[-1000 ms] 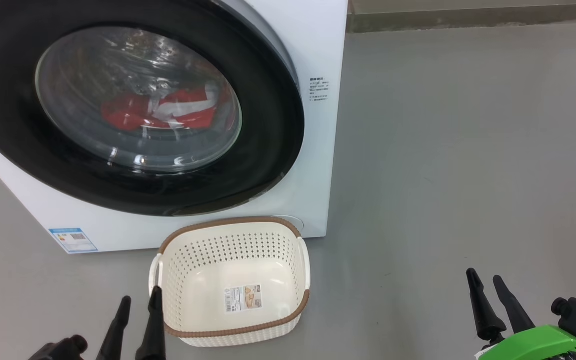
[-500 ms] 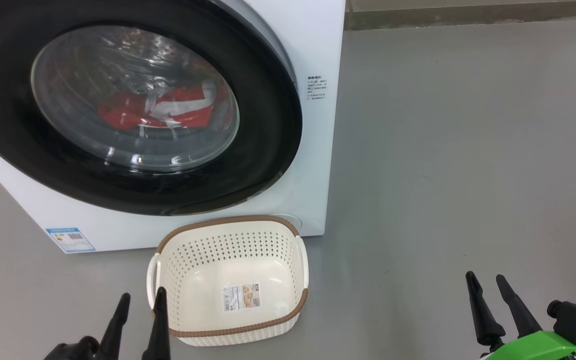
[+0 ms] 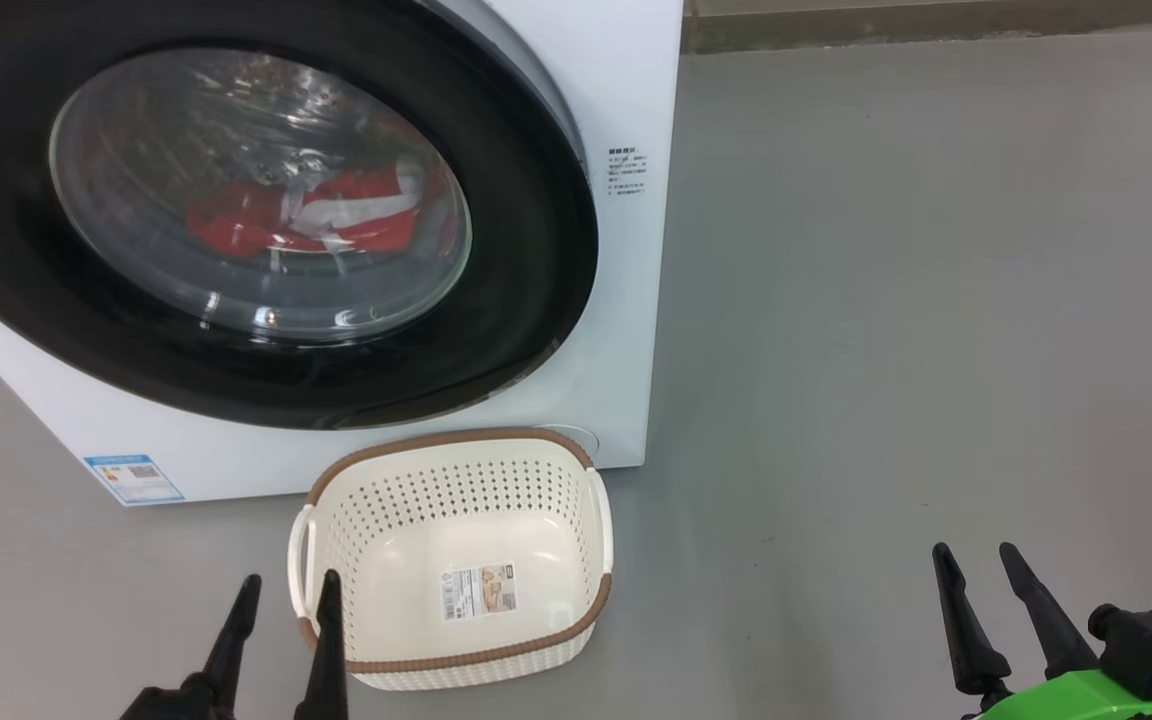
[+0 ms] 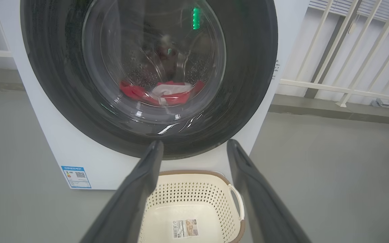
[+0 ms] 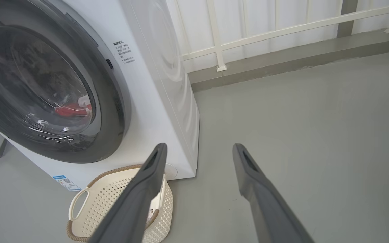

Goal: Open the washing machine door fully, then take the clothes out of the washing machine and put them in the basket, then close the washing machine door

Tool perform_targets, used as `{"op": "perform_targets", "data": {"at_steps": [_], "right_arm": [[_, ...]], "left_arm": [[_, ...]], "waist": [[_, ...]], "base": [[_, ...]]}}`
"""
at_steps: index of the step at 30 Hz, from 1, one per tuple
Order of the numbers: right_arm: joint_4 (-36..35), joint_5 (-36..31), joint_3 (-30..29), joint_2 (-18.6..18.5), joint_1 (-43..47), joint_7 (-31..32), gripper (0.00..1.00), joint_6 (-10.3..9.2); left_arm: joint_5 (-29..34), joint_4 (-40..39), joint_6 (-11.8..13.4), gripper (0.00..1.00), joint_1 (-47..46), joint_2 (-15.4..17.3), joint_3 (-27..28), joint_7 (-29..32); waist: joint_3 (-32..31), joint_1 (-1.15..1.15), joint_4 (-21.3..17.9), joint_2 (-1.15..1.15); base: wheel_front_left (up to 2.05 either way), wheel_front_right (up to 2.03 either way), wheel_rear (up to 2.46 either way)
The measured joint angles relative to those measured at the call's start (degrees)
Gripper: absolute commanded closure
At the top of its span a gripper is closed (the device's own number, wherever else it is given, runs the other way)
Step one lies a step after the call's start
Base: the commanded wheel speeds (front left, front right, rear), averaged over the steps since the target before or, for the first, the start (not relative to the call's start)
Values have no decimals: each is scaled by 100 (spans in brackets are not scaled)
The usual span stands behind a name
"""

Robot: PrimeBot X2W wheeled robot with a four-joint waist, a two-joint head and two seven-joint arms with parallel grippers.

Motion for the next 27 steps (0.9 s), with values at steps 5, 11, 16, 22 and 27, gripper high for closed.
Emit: {"op": "perform_targets", "data": {"at_steps": [5, 11, 16, 22, 27], "right_arm": [[-15, -282, -4, -1, 88, -78, 0, 0], [-53, -614, -52, -1, 146, -175, 0, 1], [-76, -780, -131, -1, 205, -227, 0, 1], [-97, -780, -203, 14, 207, -227, 0, 7], [-101, -780, -220, 15, 207, -227, 0, 7]], "left_arm": [[250, -14, 0, 0, 20, 8, -1, -78], [651, -4, 0, 0, 123, 23, -20, -178], [793, 51, 0, 0, 123, 25, -48, -229], [721, 116, -5, 0, 129, 29, -8, -229], [680, 147, -9, 0, 131, 30, 2, -229]], "waist": [[14, 0, -10, 0], [42, 0, -20, 0], [47, 0, -10, 0], [16, 0, -30, 0], [7, 0, -33, 0]], "base": [[0, 0, 0], [0, 0, 0], [0, 0, 0], [0, 0, 0], [0, 0, 0]]}}
